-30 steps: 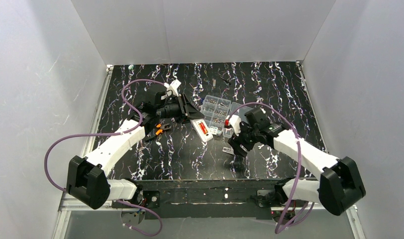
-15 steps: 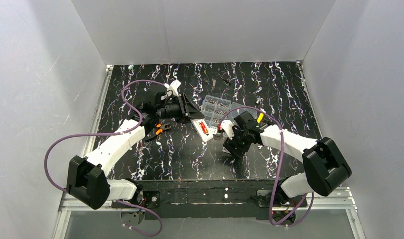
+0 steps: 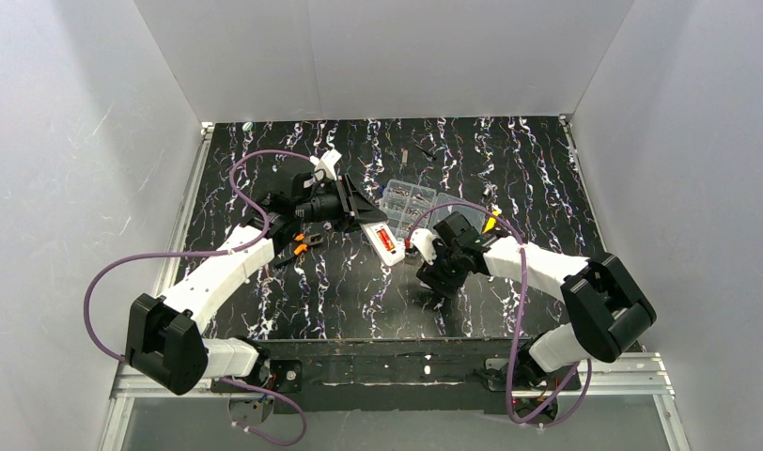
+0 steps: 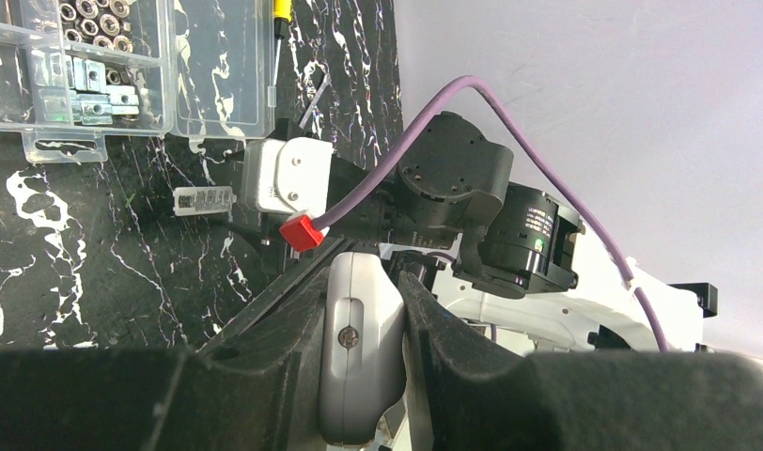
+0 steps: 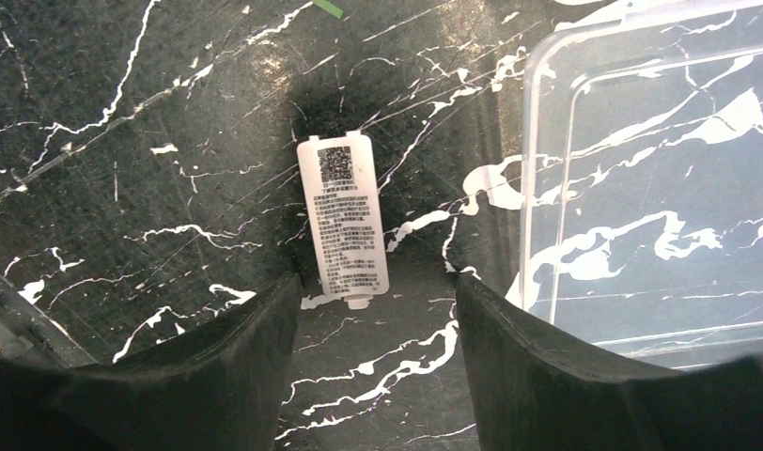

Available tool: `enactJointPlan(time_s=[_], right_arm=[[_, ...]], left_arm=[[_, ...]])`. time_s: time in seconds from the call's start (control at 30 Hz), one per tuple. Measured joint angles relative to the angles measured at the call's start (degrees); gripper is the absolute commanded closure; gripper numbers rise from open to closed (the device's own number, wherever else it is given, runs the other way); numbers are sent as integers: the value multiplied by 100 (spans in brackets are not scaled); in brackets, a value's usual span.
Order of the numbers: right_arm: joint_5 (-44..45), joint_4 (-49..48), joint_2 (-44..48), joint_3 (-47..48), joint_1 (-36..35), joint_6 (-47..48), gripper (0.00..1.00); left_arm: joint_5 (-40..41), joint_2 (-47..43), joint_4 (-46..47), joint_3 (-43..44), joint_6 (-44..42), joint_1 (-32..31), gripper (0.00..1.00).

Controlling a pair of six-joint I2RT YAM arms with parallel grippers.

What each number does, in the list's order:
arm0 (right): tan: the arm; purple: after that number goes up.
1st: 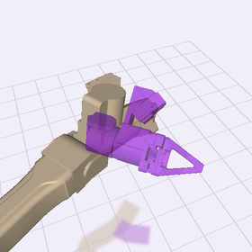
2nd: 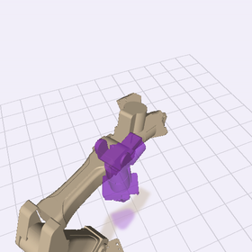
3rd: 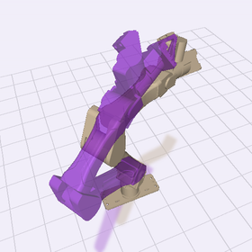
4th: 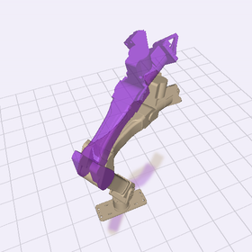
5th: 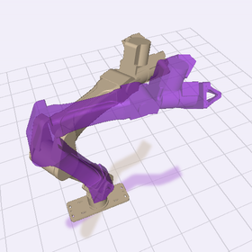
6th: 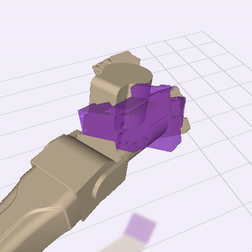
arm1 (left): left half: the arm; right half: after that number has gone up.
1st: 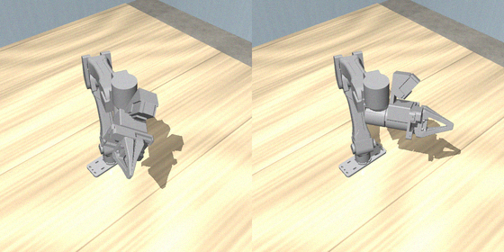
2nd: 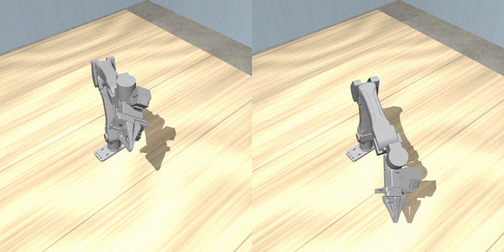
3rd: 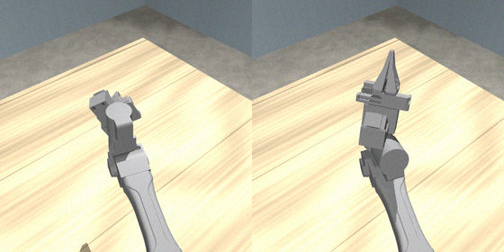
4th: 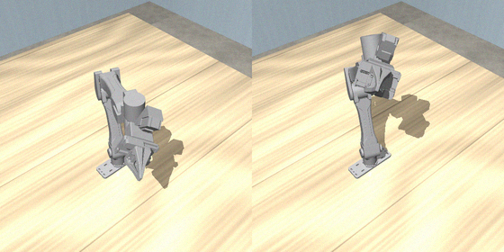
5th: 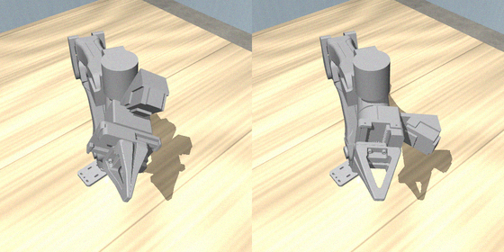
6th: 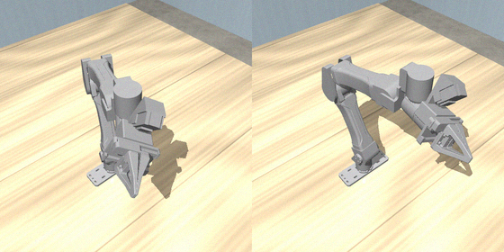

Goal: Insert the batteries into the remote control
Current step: Pick up the battery cover at the center of the board.

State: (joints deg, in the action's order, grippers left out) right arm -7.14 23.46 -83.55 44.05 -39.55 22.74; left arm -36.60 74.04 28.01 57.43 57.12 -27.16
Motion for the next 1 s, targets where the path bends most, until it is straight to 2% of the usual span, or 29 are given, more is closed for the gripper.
enactJointPlan(time_s=[0.33,0.47,0.73,1.0], right_arm=[[24,-94,-68,0,-125,-2,52],[7,-85,-68,0,-188,-7,63],[-4,-133,4,-57,-225,-133,69],[-13,-118,706,-267,-225,-396,72]], left_arm=[[2,0,15,0,44,0,100],[4,0,31,0,63,0,100],[7,0,39,0,109,0,100],[13,-2,42,0,122,0,100]])
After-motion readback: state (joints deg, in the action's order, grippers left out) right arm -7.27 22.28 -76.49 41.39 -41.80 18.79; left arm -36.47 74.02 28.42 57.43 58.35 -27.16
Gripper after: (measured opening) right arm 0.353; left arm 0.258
